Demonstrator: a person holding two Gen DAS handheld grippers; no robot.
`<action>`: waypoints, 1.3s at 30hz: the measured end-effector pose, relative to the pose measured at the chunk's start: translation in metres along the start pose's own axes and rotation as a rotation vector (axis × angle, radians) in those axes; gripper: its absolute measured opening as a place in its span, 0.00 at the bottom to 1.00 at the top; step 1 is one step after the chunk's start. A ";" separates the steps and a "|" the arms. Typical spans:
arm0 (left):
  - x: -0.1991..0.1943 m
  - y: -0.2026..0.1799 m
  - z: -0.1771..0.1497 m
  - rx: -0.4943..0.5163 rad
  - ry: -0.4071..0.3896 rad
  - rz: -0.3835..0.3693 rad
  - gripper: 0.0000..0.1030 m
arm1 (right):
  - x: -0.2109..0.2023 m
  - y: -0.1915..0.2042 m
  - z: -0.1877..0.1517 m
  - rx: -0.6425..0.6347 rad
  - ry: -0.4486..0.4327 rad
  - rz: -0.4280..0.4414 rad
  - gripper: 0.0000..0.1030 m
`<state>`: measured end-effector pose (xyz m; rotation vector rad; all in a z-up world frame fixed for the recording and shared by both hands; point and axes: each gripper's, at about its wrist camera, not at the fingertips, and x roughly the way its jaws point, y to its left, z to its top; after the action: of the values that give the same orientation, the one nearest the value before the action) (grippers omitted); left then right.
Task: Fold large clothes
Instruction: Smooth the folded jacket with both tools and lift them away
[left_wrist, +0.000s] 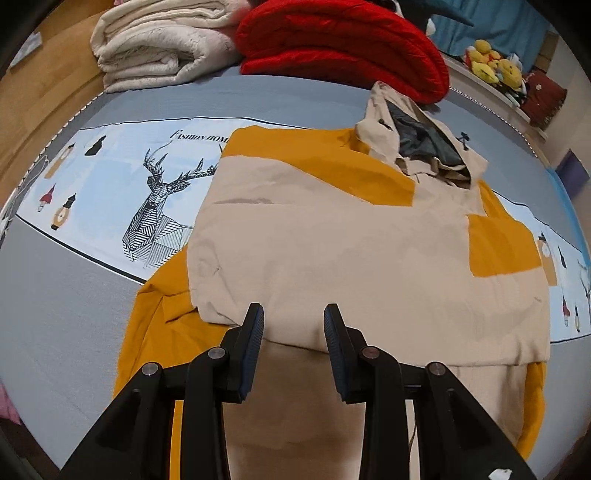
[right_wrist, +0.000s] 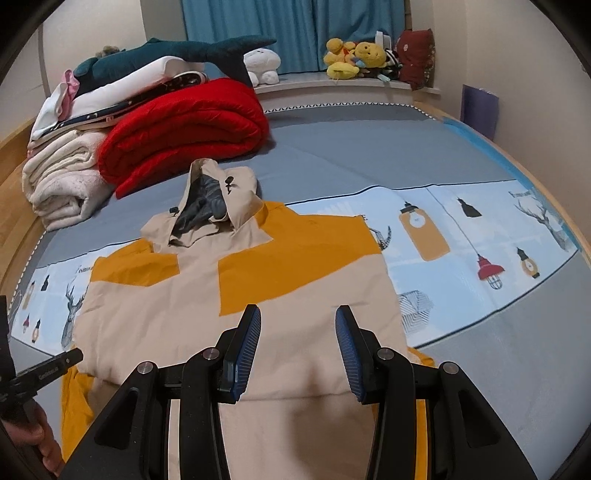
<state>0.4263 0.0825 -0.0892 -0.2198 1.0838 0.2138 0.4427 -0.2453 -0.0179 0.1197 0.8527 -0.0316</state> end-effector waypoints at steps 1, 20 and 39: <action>0.000 -0.002 -0.002 0.003 0.000 -0.001 0.30 | -0.002 -0.001 -0.002 -0.001 -0.002 -0.002 0.42; -0.012 -0.033 0.016 0.142 -0.207 -0.035 0.45 | 0.025 -0.028 -0.004 -0.049 0.144 -0.057 0.42; 0.055 -0.096 0.173 0.229 -0.240 0.026 0.45 | 0.060 -0.051 -0.002 -0.071 0.225 -0.105 0.42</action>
<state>0.6241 0.0430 -0.0529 0.0261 0.8646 0.1338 0.4767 -0.2941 -0.0694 0.0121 1.0837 -0.0874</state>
